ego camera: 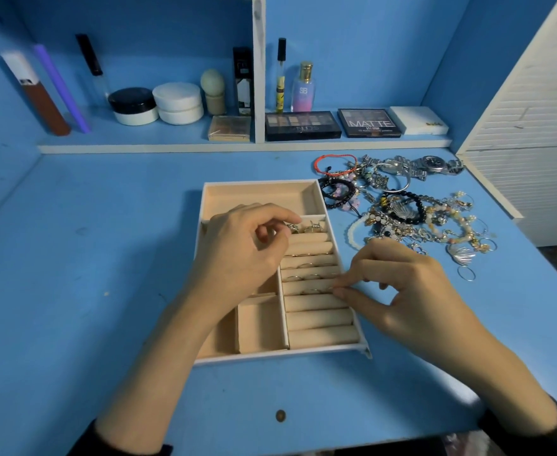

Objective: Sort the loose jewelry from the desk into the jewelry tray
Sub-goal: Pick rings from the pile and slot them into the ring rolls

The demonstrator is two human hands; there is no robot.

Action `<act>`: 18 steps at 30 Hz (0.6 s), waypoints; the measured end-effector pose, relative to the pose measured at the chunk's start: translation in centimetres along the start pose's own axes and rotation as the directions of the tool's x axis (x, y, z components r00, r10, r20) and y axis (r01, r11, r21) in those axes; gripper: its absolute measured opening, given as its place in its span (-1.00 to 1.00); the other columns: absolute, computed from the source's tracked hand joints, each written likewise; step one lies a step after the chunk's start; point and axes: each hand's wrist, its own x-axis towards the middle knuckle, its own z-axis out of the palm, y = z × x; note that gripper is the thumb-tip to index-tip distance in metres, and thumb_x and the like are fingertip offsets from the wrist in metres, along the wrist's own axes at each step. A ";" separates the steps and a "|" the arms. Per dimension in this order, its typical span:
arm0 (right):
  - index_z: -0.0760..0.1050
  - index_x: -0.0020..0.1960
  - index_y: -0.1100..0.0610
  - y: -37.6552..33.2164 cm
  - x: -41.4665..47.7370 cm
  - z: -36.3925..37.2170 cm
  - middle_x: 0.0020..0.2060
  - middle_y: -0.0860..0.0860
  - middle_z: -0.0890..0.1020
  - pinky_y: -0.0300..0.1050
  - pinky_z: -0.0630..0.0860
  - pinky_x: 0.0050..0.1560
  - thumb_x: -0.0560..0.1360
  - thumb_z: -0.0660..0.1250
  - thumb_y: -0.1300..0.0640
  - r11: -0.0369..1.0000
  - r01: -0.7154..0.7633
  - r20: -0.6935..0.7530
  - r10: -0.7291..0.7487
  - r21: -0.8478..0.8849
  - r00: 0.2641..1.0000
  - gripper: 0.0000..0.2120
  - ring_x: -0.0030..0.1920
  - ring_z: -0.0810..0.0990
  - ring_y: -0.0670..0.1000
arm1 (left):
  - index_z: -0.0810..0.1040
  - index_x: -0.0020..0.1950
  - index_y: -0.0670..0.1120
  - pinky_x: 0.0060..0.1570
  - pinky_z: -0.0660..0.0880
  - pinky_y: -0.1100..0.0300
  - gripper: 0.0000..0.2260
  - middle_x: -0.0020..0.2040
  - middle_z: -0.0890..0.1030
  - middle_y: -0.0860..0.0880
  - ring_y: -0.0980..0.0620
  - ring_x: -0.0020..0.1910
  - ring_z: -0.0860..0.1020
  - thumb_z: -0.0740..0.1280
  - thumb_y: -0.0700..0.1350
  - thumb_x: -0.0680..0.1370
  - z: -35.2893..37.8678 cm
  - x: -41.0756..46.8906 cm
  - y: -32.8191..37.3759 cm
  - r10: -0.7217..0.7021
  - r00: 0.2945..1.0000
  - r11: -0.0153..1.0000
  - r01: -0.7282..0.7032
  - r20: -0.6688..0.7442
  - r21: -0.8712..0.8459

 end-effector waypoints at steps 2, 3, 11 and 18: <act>0.65 -0.21 0.02 -0.1 0.1 -0.3 -0.28 -0.08 0.53 -0.47 0.29 -0.20 0.37 0.38 0.09 1.000 0.001 0.046 -0.001 -0.008 0.999 -0.93 -0.25 0.39 -0.18 | 0.65 -0.08 0.08 -0.38 0.26 0.47 -0.81 -0.32 0.56 0.14 0.24 -0.44 0.38 0.36 -0.21 0.45 0.0 0.0 0.1 0.004 1.000 1.000 -0.004 0.006 -0.002; 0.65 -0.20 0.02 -0.1 0.2 -0.4 -0.28 -0.08 0.53 -0.48 0.29 -0.20 0.37 0.37 0.08 1.000 -0.001 0.059 0.002 -0.005 0.998 -0.92 -0.25 0.39 -0.21 | 0.65 -0.08 0.07 -0.39 0.25 0.47 -0.81 -0.33 0.54 0.15 0.24 -0.45 0.38 0.36 -0.21 0.45 0.0 0.0 0.2 0.005 1.000 1.000 -0.005 0.007 -0.005; 0.63 -0.24 0.03 -0.8 0.5 0.0 -0.31 -0.06 0.51 -0.39 0.30 -0.30 0.36 0.34 0.10 0.997 -0.013 0.065 0.018 -0.070 0.998 -0.91 -0.27 0.34 -0.17 | 0.65 -0.10 0.10 -0.41 0.24 0.48 -0.81 -0.38 0.50 0.24 0.25 -0.46 0.37 0.37 -0.20 0.45 -0.1 -0.1 0.4 0.010 1.000 1.000 -0.010 0.023 -0.001; 0.60 -0.22 0.01 -0.7 0.7 -0.6 -0.35 -0.09 0.49 -0.43 0.33 -0.27 0.37 0.33 0.05 0.999 -0.050 0.105 0.051 -0.005 0.993 -0.91 -0.29 0.40 -0.19 | 0.65 -0.11 0.11 -0.40 0.24 0.48 -0.80 -0.33 0.50 0.31 0.25 -0.45 0.37 0.37 -0.20 0.45 -0.2 -0.1 0.7 0.026 0.999 0.999 -0.026 0.026 0.019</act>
